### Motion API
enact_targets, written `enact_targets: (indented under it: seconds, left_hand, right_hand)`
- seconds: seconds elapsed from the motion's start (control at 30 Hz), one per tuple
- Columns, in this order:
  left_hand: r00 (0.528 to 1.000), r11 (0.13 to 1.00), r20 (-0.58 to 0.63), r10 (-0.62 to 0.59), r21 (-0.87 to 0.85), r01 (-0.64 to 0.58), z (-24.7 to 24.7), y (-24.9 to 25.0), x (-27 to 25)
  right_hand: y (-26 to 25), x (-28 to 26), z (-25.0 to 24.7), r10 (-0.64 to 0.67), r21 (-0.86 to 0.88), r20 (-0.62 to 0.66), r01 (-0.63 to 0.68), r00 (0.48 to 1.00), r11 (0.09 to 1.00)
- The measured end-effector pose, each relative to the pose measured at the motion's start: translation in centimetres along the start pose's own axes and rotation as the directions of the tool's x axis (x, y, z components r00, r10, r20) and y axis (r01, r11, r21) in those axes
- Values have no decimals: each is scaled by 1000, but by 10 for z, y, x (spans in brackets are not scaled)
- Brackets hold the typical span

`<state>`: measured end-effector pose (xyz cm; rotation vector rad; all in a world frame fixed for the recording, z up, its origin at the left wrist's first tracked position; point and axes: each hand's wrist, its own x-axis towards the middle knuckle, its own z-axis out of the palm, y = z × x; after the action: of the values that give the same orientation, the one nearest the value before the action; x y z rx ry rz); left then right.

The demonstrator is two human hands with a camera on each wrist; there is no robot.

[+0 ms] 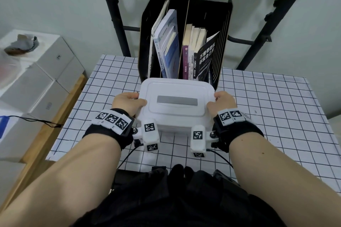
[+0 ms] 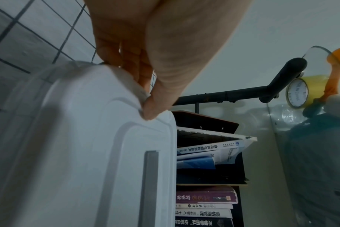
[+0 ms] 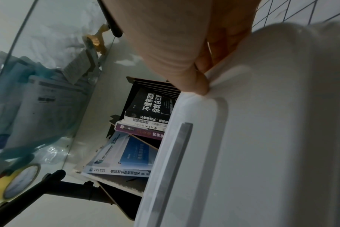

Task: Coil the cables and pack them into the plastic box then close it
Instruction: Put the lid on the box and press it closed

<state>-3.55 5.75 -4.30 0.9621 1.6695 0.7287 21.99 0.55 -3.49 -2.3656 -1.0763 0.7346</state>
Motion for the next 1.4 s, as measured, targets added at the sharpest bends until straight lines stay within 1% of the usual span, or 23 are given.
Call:
enact_targets:
  seconds: [0.23,0.4,0.63,0.8,0.9,1.13,1.4]
  left_hand:
    - [1000,999,-10,18,27,-18,1,0,1]
    - [999,998,-12,32,58,-31,9,3,-1]
    - [998,995,30,52,88,-54,28,7,-5]
    - [999,996,5,47,73,-47,30,6,-6]
    - [997,989,-14,71,129,-68,31,7,-5]
    - [997,983,-25,69,175,-64,29,7,-4]
    - [994,966,-16,105,239,-98,31,7,-3]
  right_hand:
    - [-1,0,-3,8,-19,23,-7,1000,1000]
    - [7,0,-8,32,-12,1,-32,999,999]
    - [20,4,-18,60,-4,-35,-60,998,998]
    - [24,5,-18,69,47,-32,-67,997,997]
    - [25,5,-16,54,55,-30,-52,998,997]
    - [24,8,-17,47,-6,17,-47,999,999]
    - [25,12,-15,61,-31,11,-61,998,998]
